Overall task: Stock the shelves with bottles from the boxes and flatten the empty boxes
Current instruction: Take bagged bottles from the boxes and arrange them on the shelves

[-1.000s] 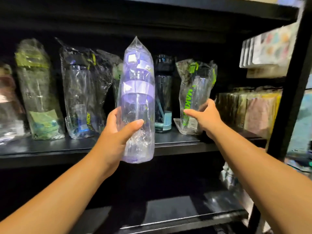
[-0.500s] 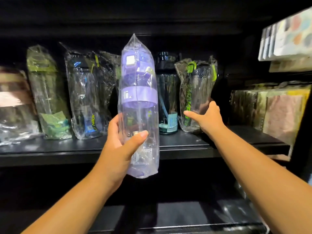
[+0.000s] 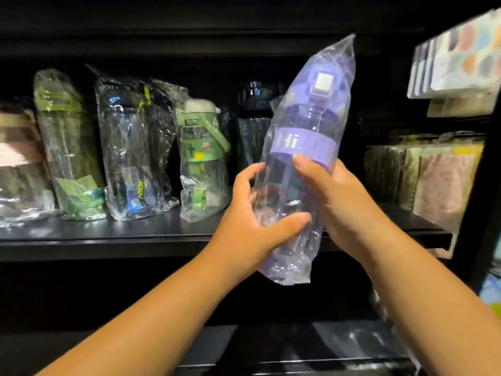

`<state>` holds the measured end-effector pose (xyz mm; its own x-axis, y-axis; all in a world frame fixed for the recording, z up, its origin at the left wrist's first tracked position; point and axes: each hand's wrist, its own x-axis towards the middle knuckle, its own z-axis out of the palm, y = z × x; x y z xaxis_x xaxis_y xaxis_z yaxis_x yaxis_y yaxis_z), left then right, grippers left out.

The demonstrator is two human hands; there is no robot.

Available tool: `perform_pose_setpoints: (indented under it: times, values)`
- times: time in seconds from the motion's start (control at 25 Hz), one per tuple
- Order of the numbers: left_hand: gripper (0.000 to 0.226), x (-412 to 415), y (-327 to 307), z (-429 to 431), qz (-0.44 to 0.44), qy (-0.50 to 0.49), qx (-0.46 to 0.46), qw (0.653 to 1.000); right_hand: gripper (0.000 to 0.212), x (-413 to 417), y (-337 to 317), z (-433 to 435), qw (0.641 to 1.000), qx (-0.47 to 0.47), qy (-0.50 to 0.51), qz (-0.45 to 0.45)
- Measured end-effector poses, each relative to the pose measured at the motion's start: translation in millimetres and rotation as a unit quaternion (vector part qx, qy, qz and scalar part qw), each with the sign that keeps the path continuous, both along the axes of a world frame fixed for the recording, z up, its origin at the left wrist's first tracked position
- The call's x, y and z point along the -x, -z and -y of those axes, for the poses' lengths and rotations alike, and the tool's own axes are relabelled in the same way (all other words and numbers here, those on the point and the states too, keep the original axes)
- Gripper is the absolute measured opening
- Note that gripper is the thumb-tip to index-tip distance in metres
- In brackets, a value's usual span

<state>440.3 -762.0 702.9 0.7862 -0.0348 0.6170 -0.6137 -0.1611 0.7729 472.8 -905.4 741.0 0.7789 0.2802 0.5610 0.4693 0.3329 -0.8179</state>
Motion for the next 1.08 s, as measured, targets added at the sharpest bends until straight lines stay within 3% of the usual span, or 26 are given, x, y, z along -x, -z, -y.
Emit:
perform_pose_setpoints:
  times: [0.12, 0.2, 0.28, 0.4, 0.6, 0.92, 1.08]
  values:
    - [0.081, -15.7, -14.5, 10.1, -0.015, 0.034, -0.035, 0.999, 0.05, -15.3, -10.1, 14.9, 0.997, -0.034, 0.067, -0.023]
    - [0.067, -26.8, -18.0, 6.5, -0.022, 0.031, -0.038, 0.999, 0.058, -25.7, -15.7, 25.3, 0.993, -0.04, 0.114, -0.008]
    - [0.048, -38.2, -10.7, -5.9, 0.017, -0.068, -0.075, 0.995, 0.07, -36.3, -23.7, 41.0, 0.981, -0.027, 0.186, 0.042]
    - [0.031, -55.4, 8.5, -28.7, 0.091, -0.248, -0.281, 0.923, 0.079, -54.6, -30.1, 61.7, 0.942, 0.013, 0.313, 0.12]
    - [0.023, -63.5, 13.0, -27.0, 0.028, -0.289, -0.457, 0.841, 0.071, -98.3, -3.4, 69.5, 0.901, 0.062, 0.418, 0.098]
    - [0.022, -61.0, 16.4, -29.6, 0.035, -0.275, -0.467, 0.839, 0.081, -127.0, 15.5, 57.3, 0.888, 0.085, 0.443, 0.092]
    - [0.027, -58.3, 18.8, -32.9, 0.032, -0.279, -0.48, 0.831, 0.108, -115.8, 25.8, 59.7, 0.885, 0.183, 0.425, 0.051]
